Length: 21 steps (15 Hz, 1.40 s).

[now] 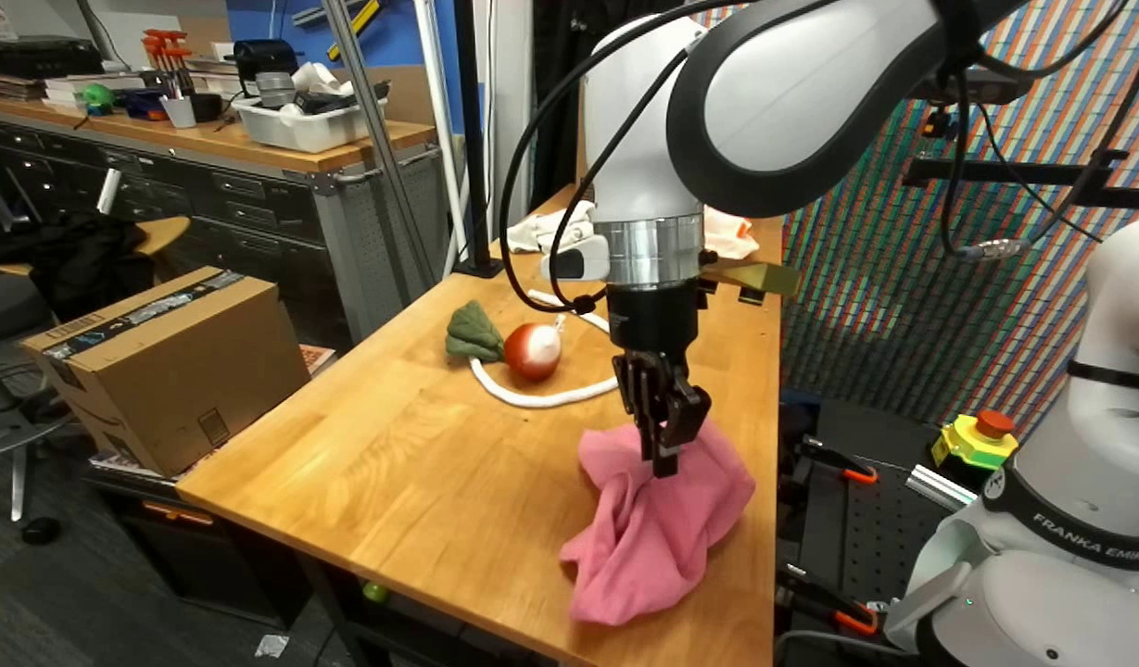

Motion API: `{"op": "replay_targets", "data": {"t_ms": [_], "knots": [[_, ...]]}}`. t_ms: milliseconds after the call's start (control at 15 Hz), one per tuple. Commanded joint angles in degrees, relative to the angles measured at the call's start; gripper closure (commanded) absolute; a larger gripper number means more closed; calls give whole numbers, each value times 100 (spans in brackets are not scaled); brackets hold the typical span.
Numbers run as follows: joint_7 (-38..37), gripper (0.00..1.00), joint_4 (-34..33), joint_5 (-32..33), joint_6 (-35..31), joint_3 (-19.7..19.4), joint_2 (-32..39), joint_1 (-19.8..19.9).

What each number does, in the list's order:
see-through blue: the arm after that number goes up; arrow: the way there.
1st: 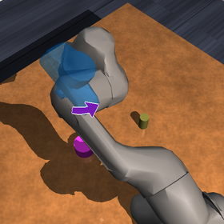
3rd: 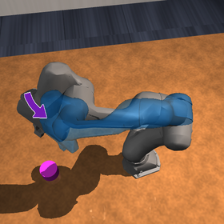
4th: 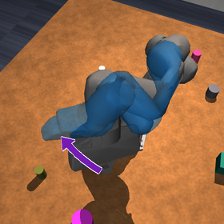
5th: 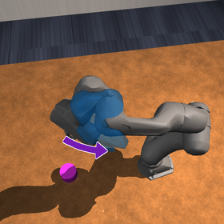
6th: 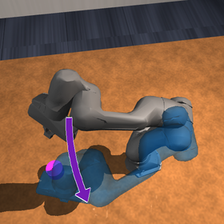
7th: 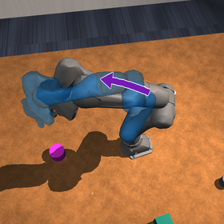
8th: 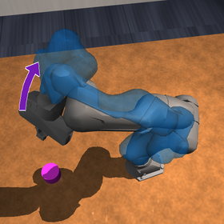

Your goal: Move the peach shirt and the white towel to the right then move the pink shirt to the left and move the turnip plushie towards you

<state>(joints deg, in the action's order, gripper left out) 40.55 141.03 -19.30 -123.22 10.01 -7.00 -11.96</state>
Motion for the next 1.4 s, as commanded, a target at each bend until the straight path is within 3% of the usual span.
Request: {"op": "replay_targets", "data": {"t_ms": [0,267,400,733,1000,1333], "knots": [[-58,45,22,-55,41,-118,-218,4],[-309,16,41,119,-200,-242,-428,95],[-473,1,75,558,-515,-276,-554,178],[-1012,0,21,1581,-1739,-458,-376,435],[-1468,0,-232,2472,-2556,-639,177,713],[-2007,0,-868,3350,-3045,-770,1090,951]]}}
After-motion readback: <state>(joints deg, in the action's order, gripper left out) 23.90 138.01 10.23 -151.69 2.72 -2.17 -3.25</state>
